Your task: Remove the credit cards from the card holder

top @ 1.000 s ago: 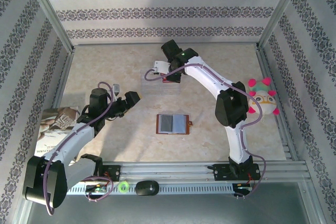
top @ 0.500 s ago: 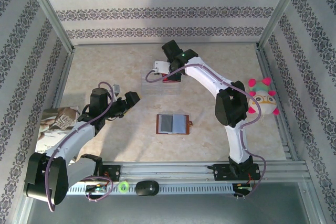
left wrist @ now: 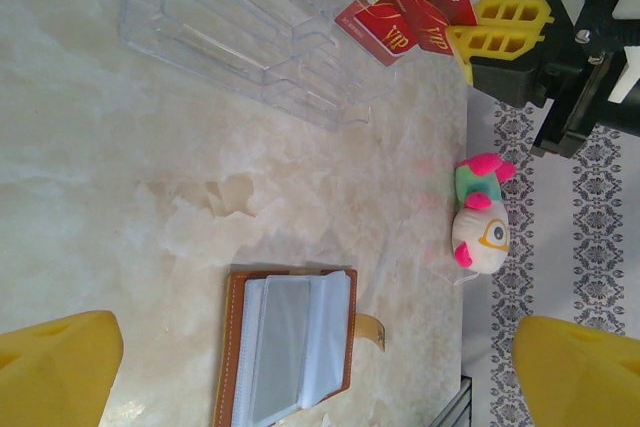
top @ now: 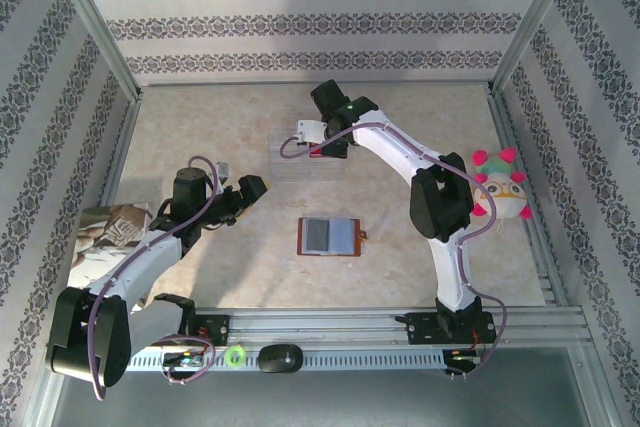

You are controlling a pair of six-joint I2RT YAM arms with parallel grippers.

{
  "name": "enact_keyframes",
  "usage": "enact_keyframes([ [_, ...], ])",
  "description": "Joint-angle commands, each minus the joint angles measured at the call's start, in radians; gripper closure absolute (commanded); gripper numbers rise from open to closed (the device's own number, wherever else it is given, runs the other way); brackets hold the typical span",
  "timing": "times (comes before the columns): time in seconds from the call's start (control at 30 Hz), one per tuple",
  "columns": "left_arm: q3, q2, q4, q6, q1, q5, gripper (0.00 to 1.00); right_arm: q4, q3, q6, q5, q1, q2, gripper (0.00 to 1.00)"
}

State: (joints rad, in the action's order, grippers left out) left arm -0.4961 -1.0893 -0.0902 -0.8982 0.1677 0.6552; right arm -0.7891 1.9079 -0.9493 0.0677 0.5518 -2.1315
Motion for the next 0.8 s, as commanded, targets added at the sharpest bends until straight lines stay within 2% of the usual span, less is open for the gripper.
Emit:
enact_keyframes([
  [0.0,0.008,-0.008,-0.035,-0.001,-0.022,0.024,0.00,0.046,-0.016,-0.006,0.030,0.002,-0.016,0.87],
  [0.13,0.016,-0.018,-0.058,-0.012,-0.023,0.036,0.00,0.139,-0.041,0.011,0.074,0.005,-0.006,0.73],
  [0.3,0.025,-0.003,-0.074,-0.015,-0.023,0.035,0.00,0.262,-0.060,0.076,0.090,0.007,0.036,0.69],
  [0.5,0.040,0.036,-0.084,-0.020,-0.023,0.006,0.00,0.361,-0.114,0.165,0.048,0.014,0.109,0.66],
  [0.53,0.046,0.047,-0.085,-0.023,-0.023,-0.001,0.00,0.405,-0.139,0.256,0.025,0.021,0.148,0.63],
  [0.6,0.094,0.105,-0.135,-0.052,-0.023,-0.047,0.00,0.432,-0.207,0.643,-0.094,0.069,0.239,0.59],
  [0.77,0.138,0.141,-0.145,-0.071,-0.024,-0.067,0.00,0.400,-0.352,1.005,-0.115,0.107,0.320,0.56],
])
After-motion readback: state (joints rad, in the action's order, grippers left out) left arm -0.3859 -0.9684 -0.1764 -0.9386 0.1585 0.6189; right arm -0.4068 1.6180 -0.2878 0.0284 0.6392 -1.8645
